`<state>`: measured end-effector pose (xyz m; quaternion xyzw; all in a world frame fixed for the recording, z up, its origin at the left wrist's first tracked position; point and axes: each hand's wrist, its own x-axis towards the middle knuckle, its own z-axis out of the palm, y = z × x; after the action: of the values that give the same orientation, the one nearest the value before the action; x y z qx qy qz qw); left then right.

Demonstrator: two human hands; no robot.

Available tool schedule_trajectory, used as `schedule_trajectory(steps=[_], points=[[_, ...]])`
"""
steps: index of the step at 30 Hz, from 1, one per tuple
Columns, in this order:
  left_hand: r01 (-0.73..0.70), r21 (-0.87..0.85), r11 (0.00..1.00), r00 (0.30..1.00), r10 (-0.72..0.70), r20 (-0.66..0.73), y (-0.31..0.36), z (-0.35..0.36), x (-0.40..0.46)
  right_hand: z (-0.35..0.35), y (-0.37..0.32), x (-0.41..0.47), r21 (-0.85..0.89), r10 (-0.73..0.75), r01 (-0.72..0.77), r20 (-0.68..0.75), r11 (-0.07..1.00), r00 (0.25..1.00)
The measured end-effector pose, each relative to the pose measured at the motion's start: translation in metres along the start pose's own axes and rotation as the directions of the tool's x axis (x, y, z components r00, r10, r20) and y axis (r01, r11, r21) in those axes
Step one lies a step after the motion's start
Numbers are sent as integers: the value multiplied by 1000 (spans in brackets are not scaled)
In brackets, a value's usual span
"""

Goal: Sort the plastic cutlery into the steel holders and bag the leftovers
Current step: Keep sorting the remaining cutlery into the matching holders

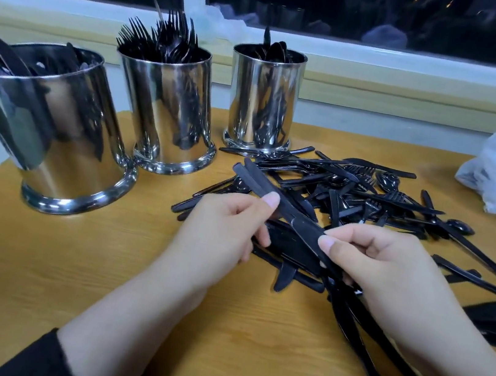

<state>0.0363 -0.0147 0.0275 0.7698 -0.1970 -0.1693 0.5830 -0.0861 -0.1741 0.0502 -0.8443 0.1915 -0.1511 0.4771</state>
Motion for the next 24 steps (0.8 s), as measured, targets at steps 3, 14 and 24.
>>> schedule_trajectory(steps=[3,14,24], points=[[52,-161,986,999,-49,21,-1,1,0,4,-1,1,-10,-7,7,11,1000,1000],[-441,499,746,820,561,-112,-4,-19,6,1,7,3,17,21,-22,34,1000,999],[-538,733,416,740,650,174,-9,-14,9,5,11,3,159,54,-61,51,985,997]])
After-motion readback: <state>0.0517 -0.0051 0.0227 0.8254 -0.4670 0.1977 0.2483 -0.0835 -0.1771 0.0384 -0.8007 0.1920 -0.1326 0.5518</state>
